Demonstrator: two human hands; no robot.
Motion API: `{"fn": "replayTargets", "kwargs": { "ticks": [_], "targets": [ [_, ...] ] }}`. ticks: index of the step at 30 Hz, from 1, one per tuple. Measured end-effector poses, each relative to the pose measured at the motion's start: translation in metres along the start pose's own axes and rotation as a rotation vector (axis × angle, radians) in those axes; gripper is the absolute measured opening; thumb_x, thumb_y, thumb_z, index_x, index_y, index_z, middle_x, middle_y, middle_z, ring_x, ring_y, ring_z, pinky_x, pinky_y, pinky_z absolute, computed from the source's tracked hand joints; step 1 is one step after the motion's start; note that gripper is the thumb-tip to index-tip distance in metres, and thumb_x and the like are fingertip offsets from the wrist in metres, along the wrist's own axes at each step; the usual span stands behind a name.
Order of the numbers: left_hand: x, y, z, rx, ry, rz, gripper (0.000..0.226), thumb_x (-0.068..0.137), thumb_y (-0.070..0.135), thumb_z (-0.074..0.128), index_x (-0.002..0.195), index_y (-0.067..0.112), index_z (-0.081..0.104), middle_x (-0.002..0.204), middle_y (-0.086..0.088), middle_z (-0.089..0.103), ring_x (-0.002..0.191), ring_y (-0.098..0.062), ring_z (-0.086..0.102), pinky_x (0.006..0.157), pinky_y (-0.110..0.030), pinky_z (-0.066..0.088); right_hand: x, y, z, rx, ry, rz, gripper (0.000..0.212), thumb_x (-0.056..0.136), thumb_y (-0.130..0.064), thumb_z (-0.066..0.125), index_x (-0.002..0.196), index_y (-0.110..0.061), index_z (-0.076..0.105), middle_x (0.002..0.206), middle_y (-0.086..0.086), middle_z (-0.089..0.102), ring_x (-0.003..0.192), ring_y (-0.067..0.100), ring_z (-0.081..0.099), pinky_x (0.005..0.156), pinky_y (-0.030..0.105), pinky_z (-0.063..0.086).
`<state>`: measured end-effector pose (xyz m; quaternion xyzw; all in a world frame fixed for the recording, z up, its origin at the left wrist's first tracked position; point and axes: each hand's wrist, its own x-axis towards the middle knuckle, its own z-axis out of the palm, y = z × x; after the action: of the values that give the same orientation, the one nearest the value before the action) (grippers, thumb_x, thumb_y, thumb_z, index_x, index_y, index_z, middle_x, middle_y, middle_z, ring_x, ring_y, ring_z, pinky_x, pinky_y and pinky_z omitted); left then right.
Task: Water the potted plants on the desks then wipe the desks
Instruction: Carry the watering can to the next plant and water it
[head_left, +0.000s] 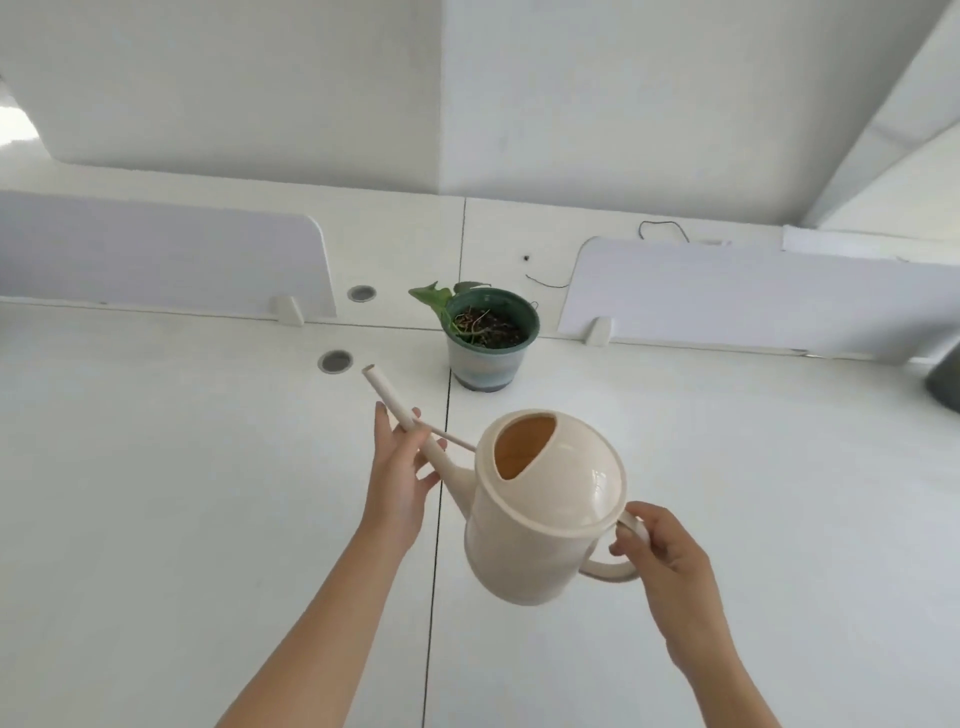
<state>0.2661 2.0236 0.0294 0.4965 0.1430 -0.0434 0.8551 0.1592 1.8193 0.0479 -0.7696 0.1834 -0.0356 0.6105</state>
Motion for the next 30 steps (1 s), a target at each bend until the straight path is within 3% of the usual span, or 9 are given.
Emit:
{"fn": "replayTargets", "kwargs": {
  "ticks": [2, 4, 7, 9, 13, 17, 22, 25, 30],
  "targets": [
    [0.019, -0.001, 0.010, -0.015, -0.054, -0.016, 0.065, 0.094, 0.010, 0.043, 0.147, 0.028, 0.010, 0.107, 0.003, 0.053, 0.095, -0.022, 0.053, 0.089, -0.042, 0.043, 0.000, -0.009, 0.004, 0.009, 0.077, 0.004, 0.021, 0.088, -0.007, 0.052, 0.084, -0.026, 0.060, 0.077, 0.014, 0.056, 0.057, -0.008, 0.055, 0.067, 0.022, 0.038],
    [0.032, -0.004, 0.018, -0.014, -0.101, -0.048, 0.066, 0.091, 0.009, 0.045, 0.147, 0.020, 0.011, 0.104, -0.006, 0.055, 0.096, -0.022, 0.053, 0.089, -0.039, 0.044, -0.001, -0.017, 0.010, 0.029, 0.145, 0.001, 0.022, 0.087, -0.008, 0.053, 0.082, -0.027, 0.060, 0.075, 0.013, 0.055, 0.055, -0.008, 0.053, 0.066, 0.023, 0.038],
    [0.047, -0.011, 0.027, 0.139, -0.160, -0.051, 0.048, 0.089, 0.005, 0.046, 0.136, 0.007, 0.037, 0.117, -0.011, 0.055, 0.109, -0.030, 0.054, 0.090, -0.035, 0.049, -0.001, -0.028, 0.019, 0.074, 0.248, -0.019, 0.024, 0.086, -0.006, 0.054, 0.079, -0.027, 0.061, 0.068, 0.007, 0.054, 0.051, -0.005, 0.052, 0.063, 0.023, 0.038],
    [0.057, -0.012, 0.033, 0.230, -0.217, -0.025, 0.025, 0.090, 0.003, 0.042, 0.113, -0.001, 0.052, 0.105, -0.010, 0.052, 0.106, -0.034, 0.052, 0.085, -0.034, 0.051, 0.002, -0.032, 0.023, 0.087, 0.308, -0.037, 0.029, 0.085, -0.005, 0.055, 0.075, -0.031, 0.062, 0.062, -0.001, 0.054, 0.050, -0.001, 0.052, 0.060, 0.021, 0.040],
    [0.076, -0.007, 0.043, 0.147, -0.270, -0.115, 0.010, 0.088, 0.016, 0.044, 0.092, 0.010, 0.052, 0.096, -0.011, 0.042, 0.093, -0.024, 0.045, 0.080, -0.036, 0.043, 0.011, -0.041, 0.027, 0.068, 0.355, -0.054, 0.031, 0.084, -0.006, 0.058, 0.072, -0.034, 0.064, 0.061, 0.006, 0.049, 0.046, 0.001, 0.051, 0.049, 0.007, 0.040],
    [0.088, -0.004, 0.050, 0.122, -0.286, -0.181, 0.006, 0.082, 0.021, 0.048, 0.082, 0.016, 0.052, 0.096, -0.008, 0.042, 0.093, -0.021, 0.045, 0.084, -0.036, 0.041, 0.021, -0.051, 0.035, 0.031, 0.367, -0.060, 0.026, 0.084, -0.007, 0.058, 0.075, -0.030, 0.064, 0.063, 0.012, 0.048, 0.044, 0.000, 0.050, 0.046, 0.006, 0.038],
    [0.105, -0.007, 0.052, 0.123, -0.273, -0.254, 0.011, 0.087, 0.013, 0.046, 0.079, 0.018, 0.053, 0.101, -0.008, 0.044, 0.098, -0.022, 0.047, 0.090, -0.041, 0.044, 0.036, -0.060, 0.040, 0.018, 0.366, -0.072, 0.028, 0.083, -0.003, 0.058, 0.076, -0.029, 0.066, 0.062, 0.014, 0.047, 0.043, 0.001, 0.048, 0.045, 0.006, 0.038],
    [0.111, -0.009, 0.053, 0.125, -0.256, -0.274, 0.012, 0.087, 0.013, 0.046, 0.079, 0.017, 0.053, 0.100, -0.007, 0.044, 0.096, -0.021, 0.046, 0.087, -0.040, 0.044, 0.042, -0.064, 0.042, 0.016, 0.350, -0.072, 0.029, 0.083, -0.002, 0.058, 0.076, -0.029, 0.066, 0.061, 0.012, 0.046, 0.042, 0.001, 0.048, 0.043, 0.007, 0.039],
    [0.118, -0.016, 0.055, 0.128, -0.256, -0.291, 0.011, 0.088, 0.013, 0.046, 0.079, 0.017, 0.052, 0.099, -0.008, 0.045, 0.095, -0.021, 0.045, 0.078, -0.033, 0.043, 0.047, -0.067, 0.042, -0.028, 0.344, -0.076, 0.032, 0.083, -0.004, 0.059, 0.072, -0.033, 0.067, 0.048, -0.005, 0.047, 0.043, 0.002, 0.048, 0.045, 0.006, 0.037]
  ]
}}
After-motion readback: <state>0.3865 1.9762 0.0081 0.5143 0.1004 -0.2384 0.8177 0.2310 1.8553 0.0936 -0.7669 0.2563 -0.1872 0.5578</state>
